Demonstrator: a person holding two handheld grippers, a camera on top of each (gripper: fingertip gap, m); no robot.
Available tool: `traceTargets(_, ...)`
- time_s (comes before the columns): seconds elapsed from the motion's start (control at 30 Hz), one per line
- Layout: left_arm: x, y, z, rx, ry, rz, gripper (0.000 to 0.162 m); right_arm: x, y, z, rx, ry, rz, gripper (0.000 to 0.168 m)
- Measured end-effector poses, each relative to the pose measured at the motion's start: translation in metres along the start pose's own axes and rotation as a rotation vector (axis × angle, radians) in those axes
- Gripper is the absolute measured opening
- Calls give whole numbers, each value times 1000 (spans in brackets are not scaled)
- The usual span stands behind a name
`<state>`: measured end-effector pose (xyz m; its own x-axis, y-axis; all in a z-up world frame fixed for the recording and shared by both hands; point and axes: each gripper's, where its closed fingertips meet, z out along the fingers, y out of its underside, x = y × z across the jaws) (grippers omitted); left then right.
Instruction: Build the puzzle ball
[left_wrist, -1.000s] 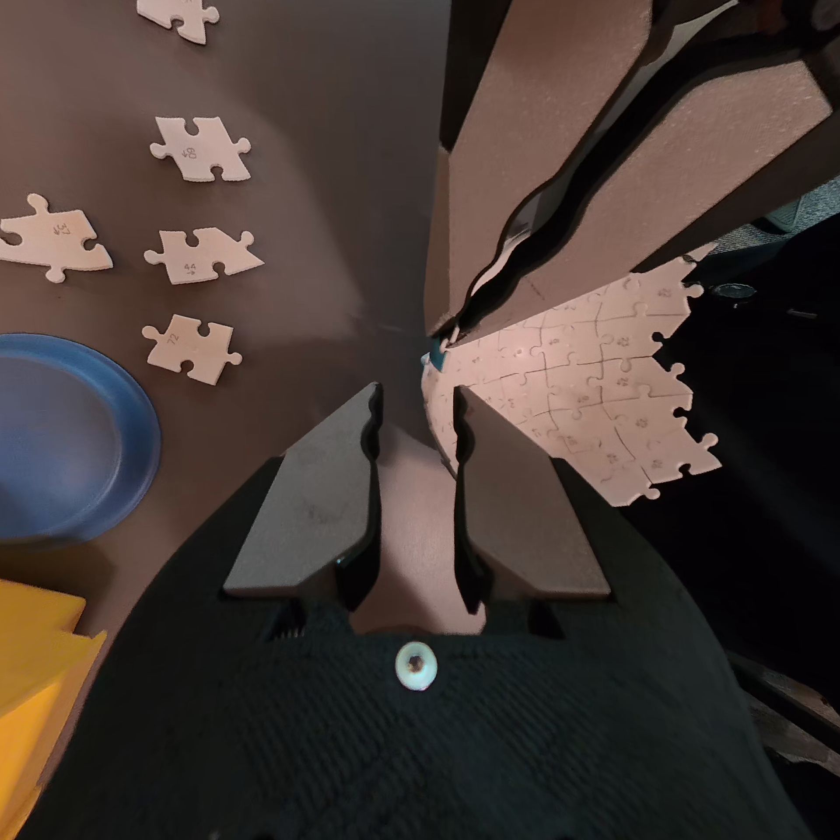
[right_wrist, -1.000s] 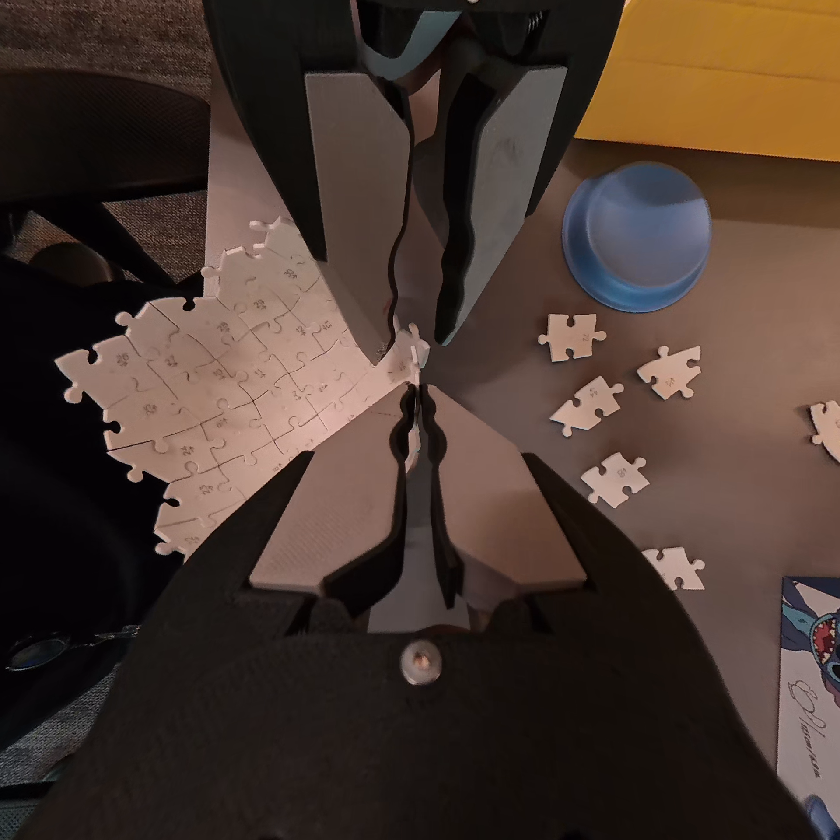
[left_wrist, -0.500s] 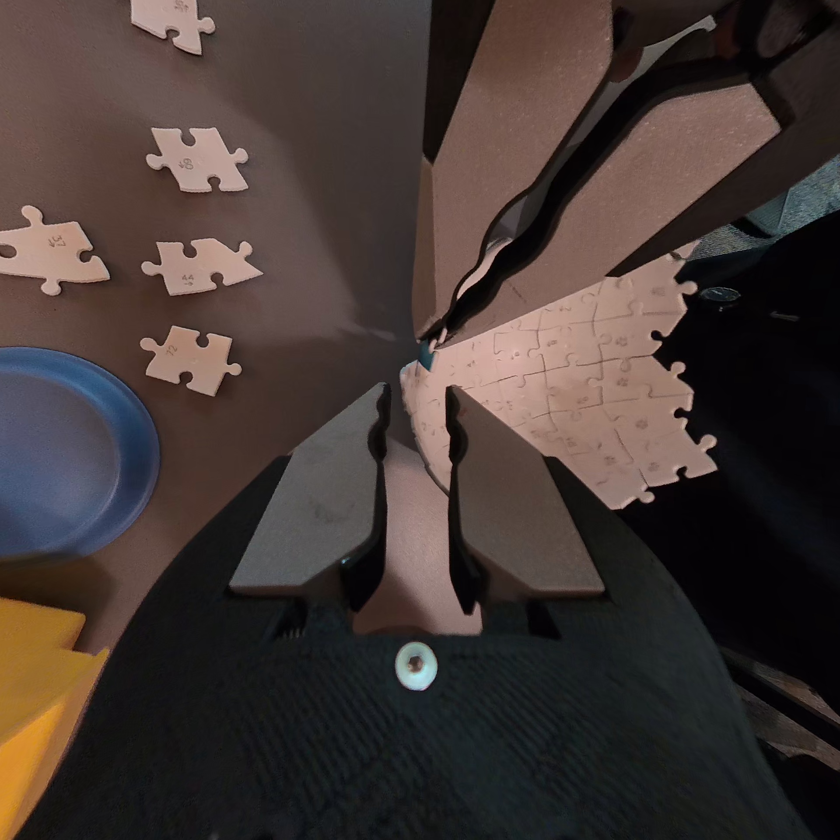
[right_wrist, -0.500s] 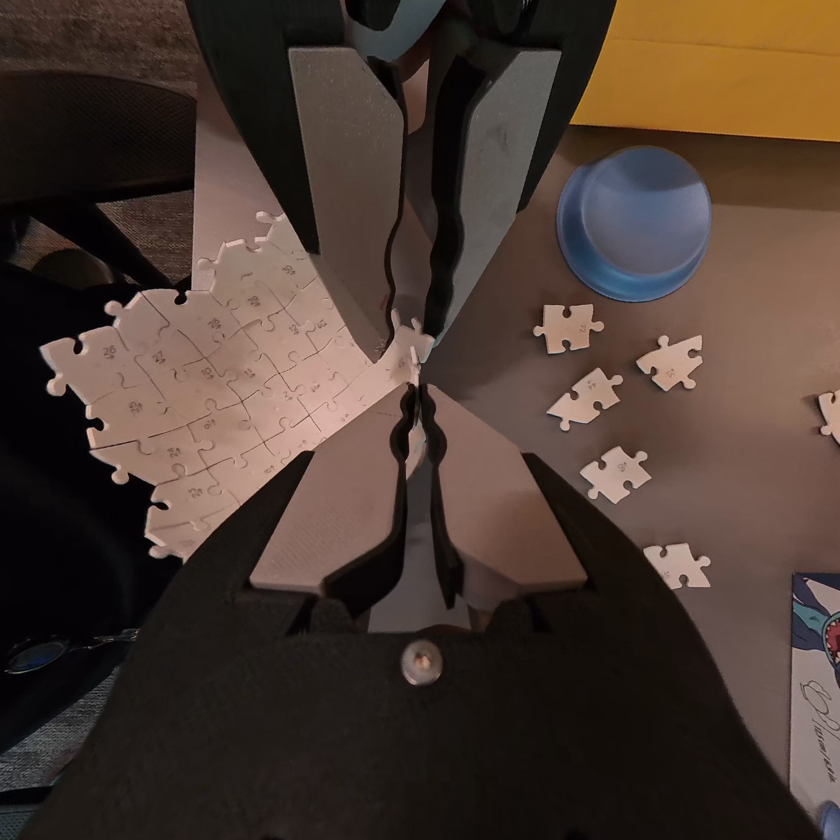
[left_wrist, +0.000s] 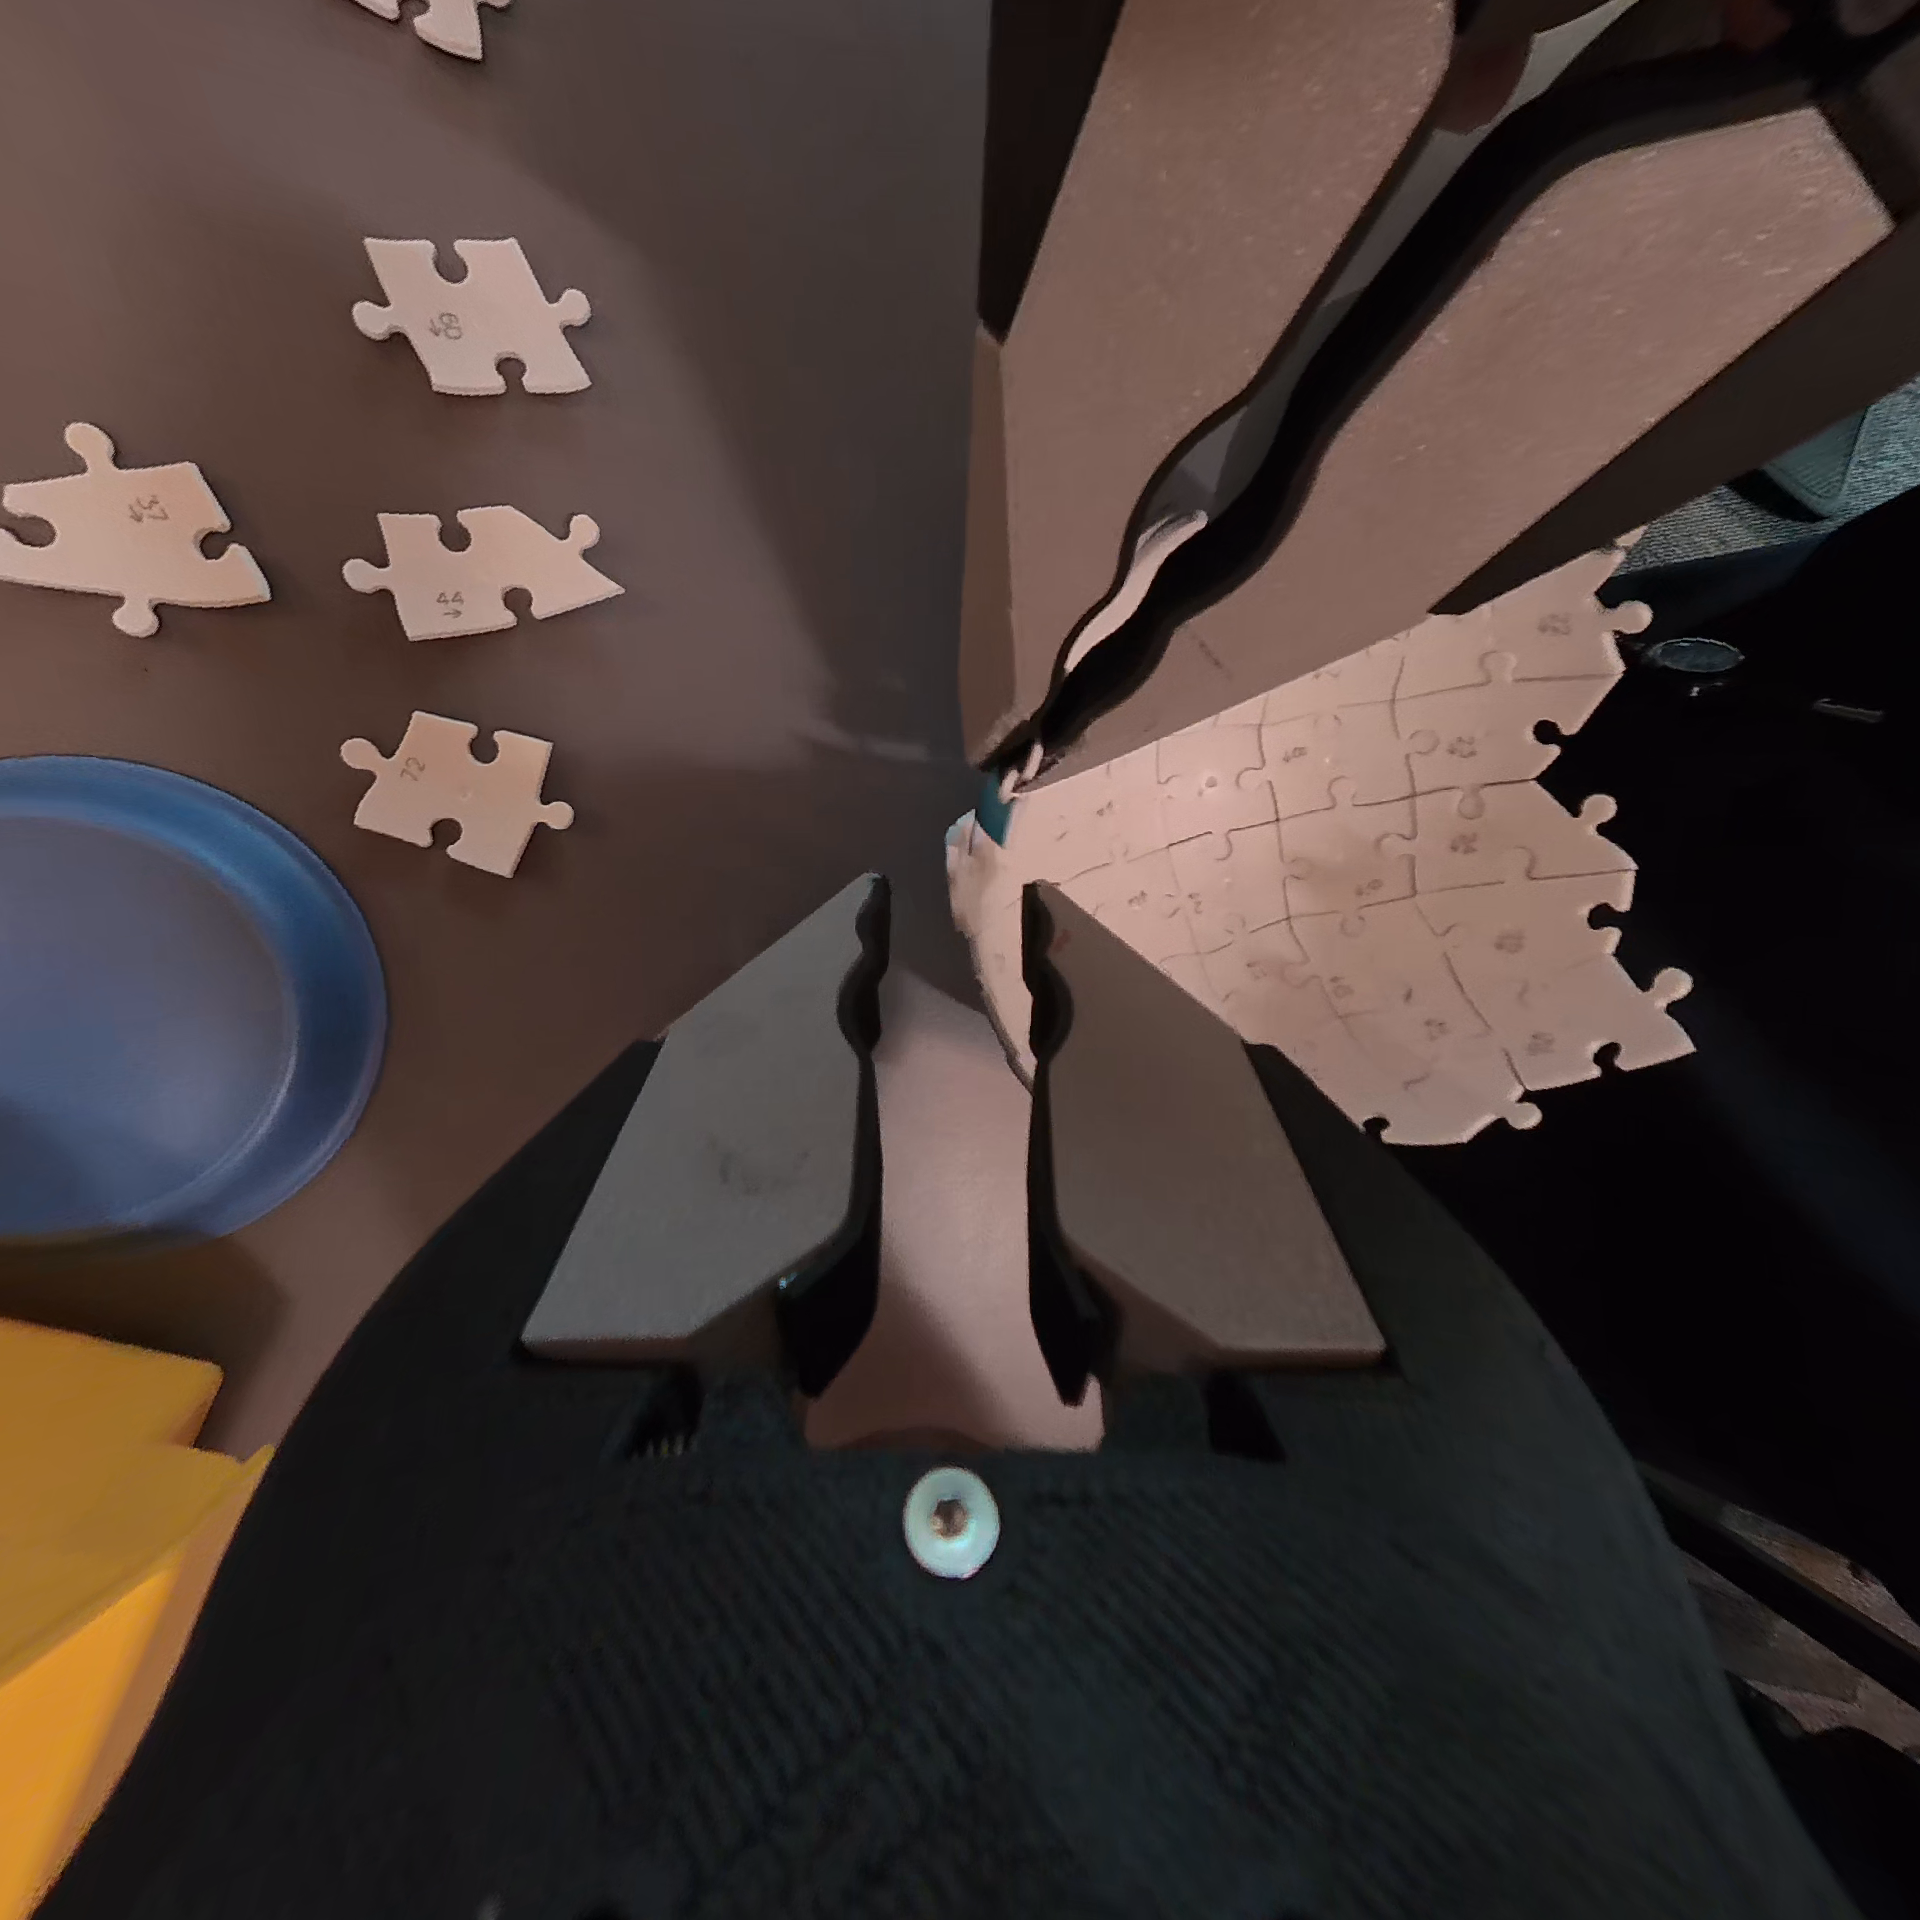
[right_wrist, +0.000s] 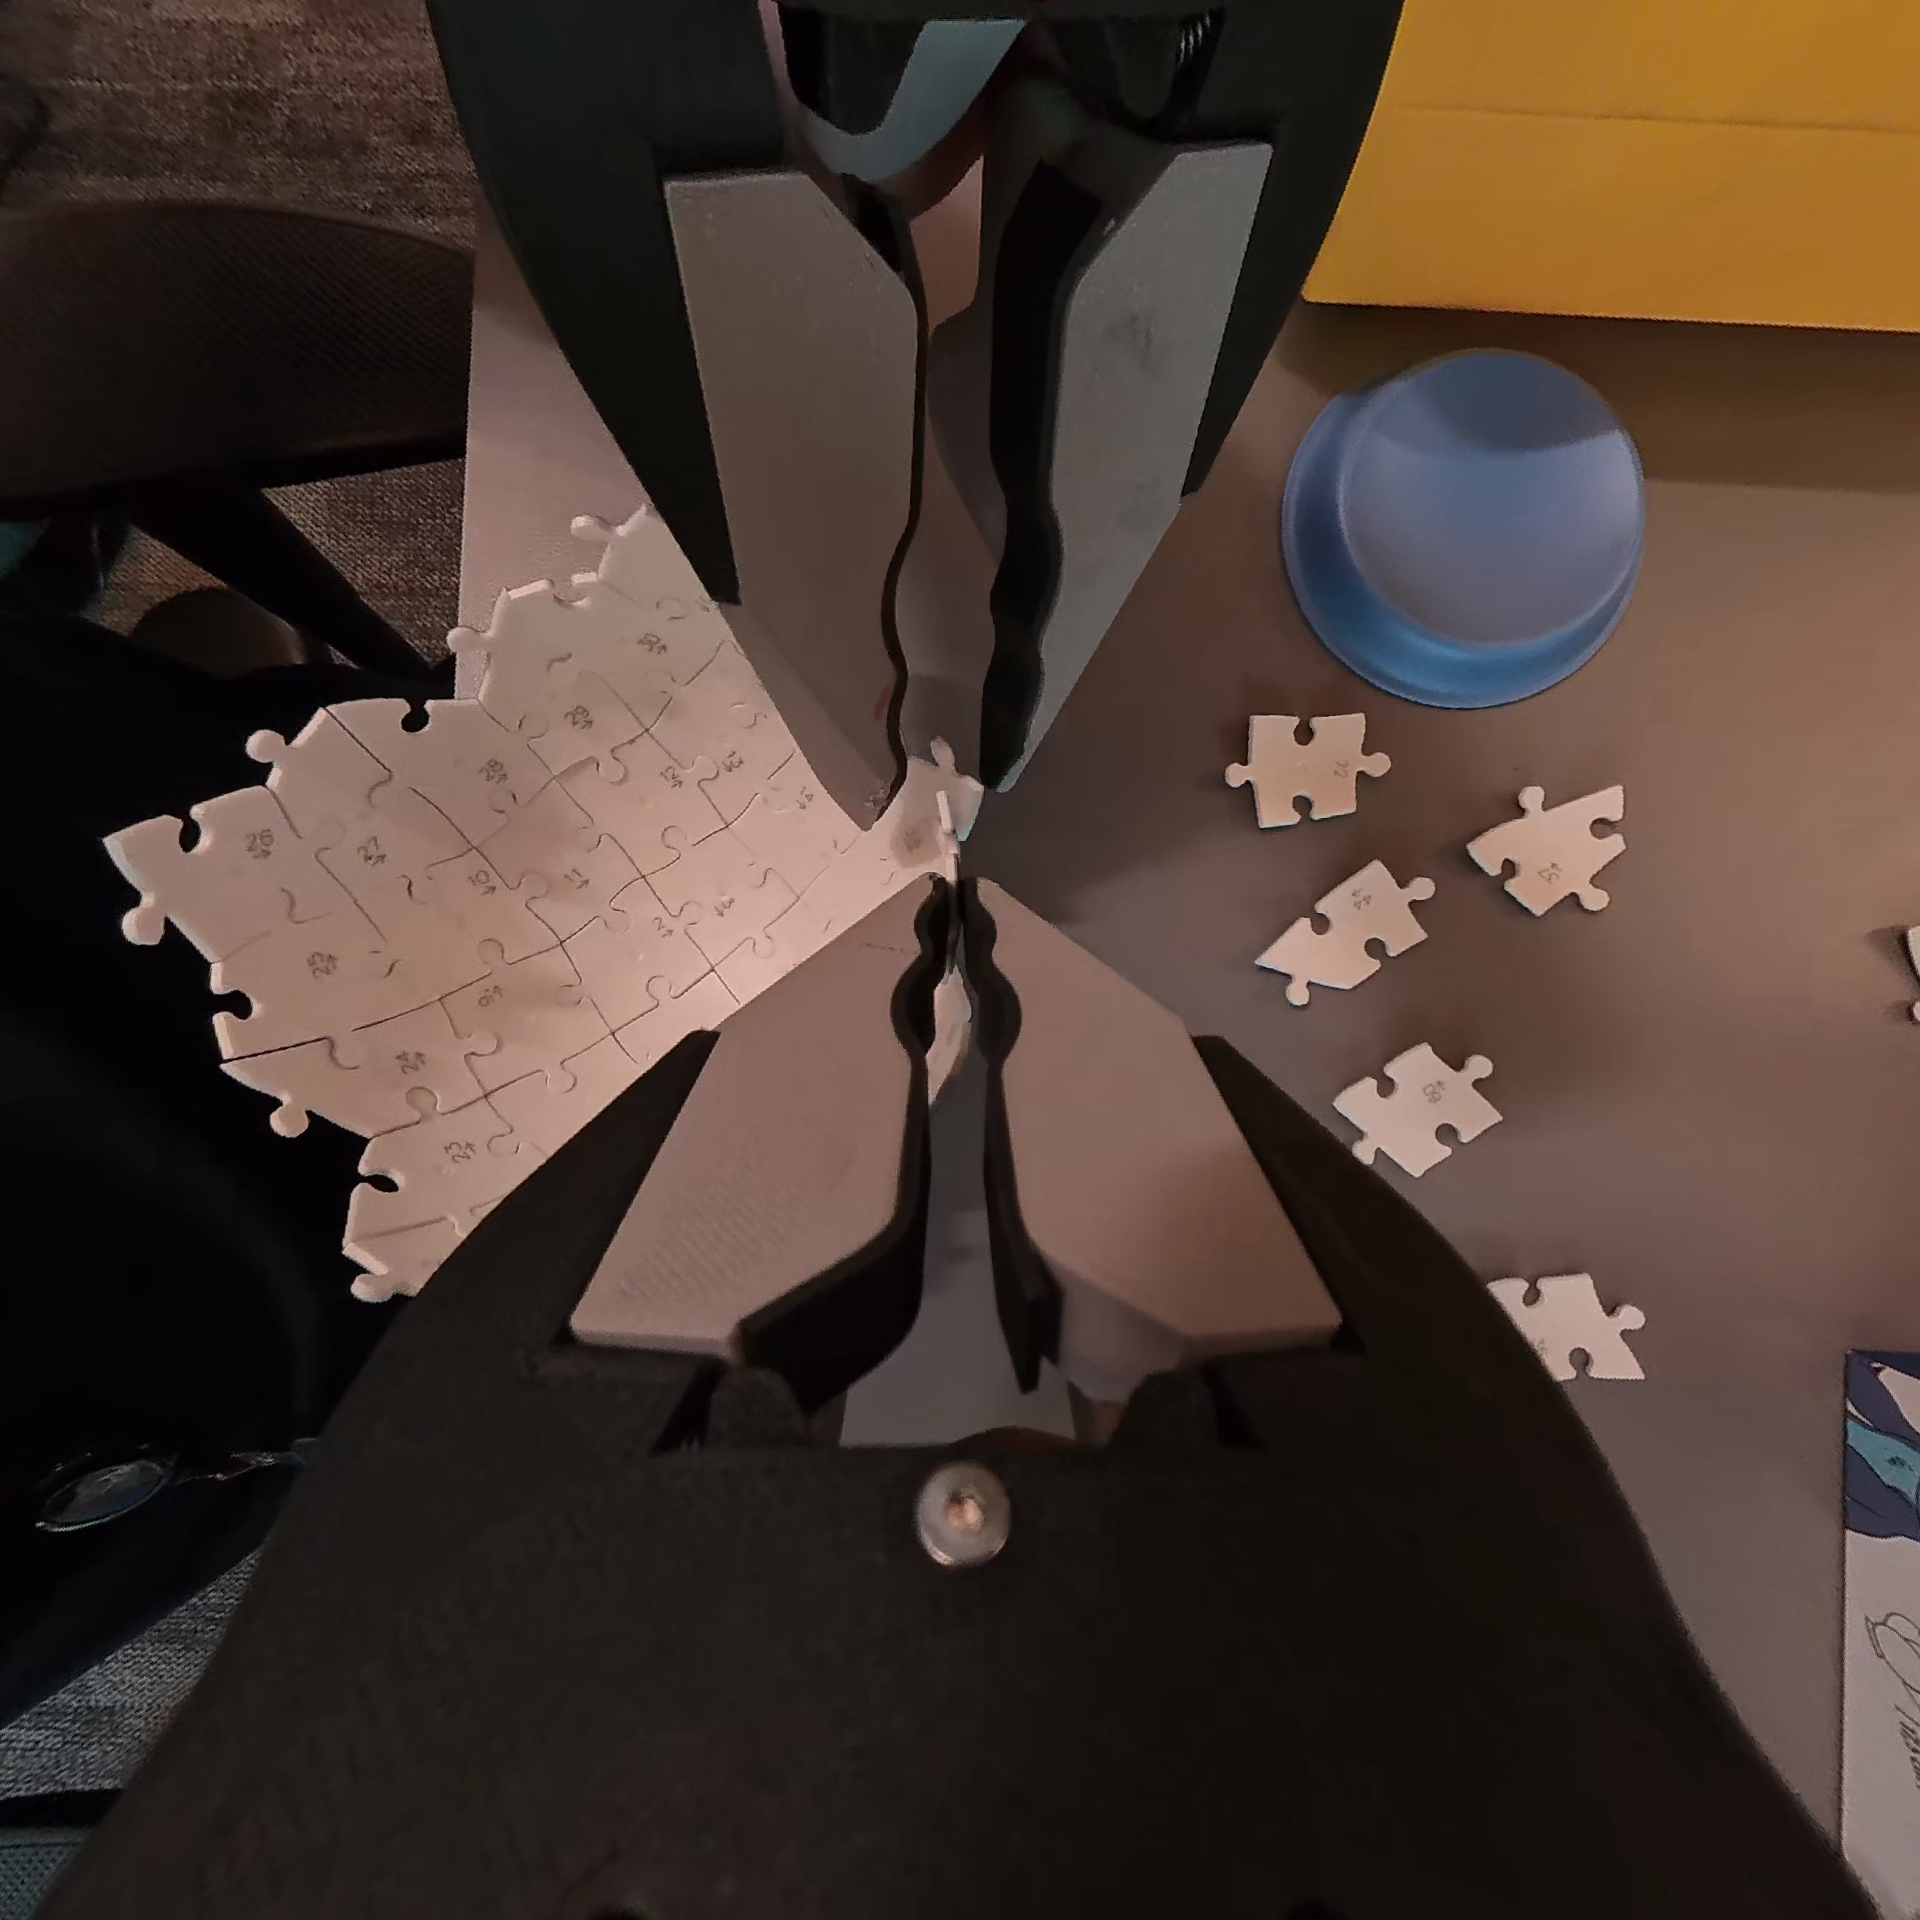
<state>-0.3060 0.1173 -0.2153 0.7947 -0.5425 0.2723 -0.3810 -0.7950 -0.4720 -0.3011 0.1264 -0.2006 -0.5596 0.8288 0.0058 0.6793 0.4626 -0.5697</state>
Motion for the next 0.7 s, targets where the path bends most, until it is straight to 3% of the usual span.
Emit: traceTargets(0.7, 5, 1, 5, -28, 14, 17, 16, 0, 4, 2, -34, -38, -21, 0)
